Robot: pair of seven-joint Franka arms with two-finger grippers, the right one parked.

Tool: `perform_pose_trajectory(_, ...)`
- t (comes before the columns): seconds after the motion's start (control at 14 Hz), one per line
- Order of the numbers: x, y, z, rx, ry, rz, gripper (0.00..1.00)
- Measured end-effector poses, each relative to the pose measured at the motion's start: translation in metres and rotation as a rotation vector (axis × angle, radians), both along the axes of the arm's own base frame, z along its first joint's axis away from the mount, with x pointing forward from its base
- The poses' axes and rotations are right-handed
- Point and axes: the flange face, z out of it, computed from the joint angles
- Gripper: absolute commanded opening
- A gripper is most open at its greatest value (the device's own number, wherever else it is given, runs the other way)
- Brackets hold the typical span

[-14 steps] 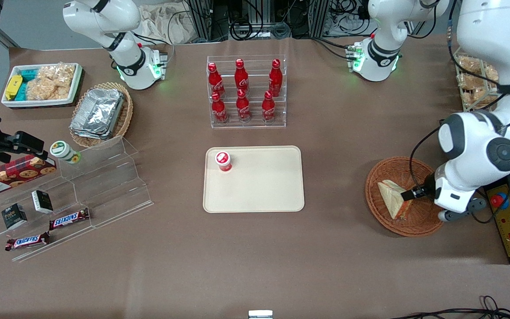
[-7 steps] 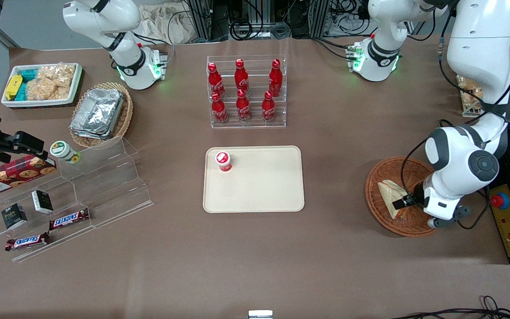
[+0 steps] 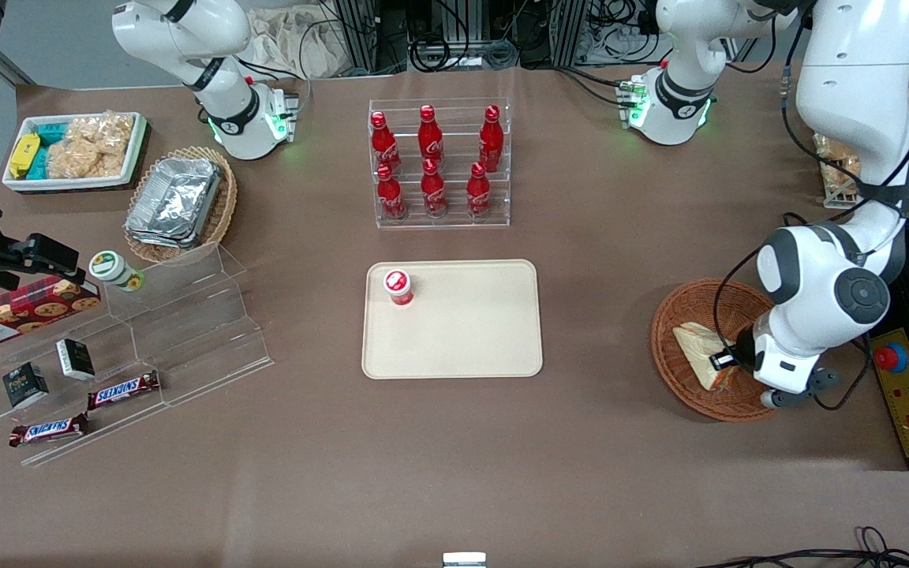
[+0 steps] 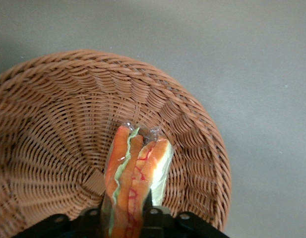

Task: Place sandwich from basket to tray
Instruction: 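Lower the left gripper and close it on the wrapped sandwich, then lift the sandwich out of the basket with the left gripper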

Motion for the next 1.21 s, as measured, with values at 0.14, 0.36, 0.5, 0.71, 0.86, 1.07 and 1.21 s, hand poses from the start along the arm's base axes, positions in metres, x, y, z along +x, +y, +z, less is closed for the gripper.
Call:
perform_pose_trajectory(0.14, 0.005, -0.002, 0.041, -0.007, 0.041, -0.012, 0.0)
perform_pose_trajectory(0.36, 0.003, -0.008, 0.129, -0.018, 0.083, -0.048, 0.0)
perform_pose_trajectory(0.5, -0.01, -0.013, 0.193, -0.024, 0.102, -0.074, 0.0)
perform_pose_trajectory(0.71, -0.04, -0.04, 0.278, -0.026, 0.119, -0.125, 0.0)
perform_pose_trajectory(0.86, -0.064, -0.074, 0.323, -0.004, 0.113, -0.139, 0.0)
perform_pose_trajectory(1.07, -0.101, -0.144, 0.36, 0.03, 0.101, -0.143, 0.0)
perform_pose_trajectory(1.21, -0.123, -0.199, 0.363, 0.046, 0.098, -0.124, 0.0)
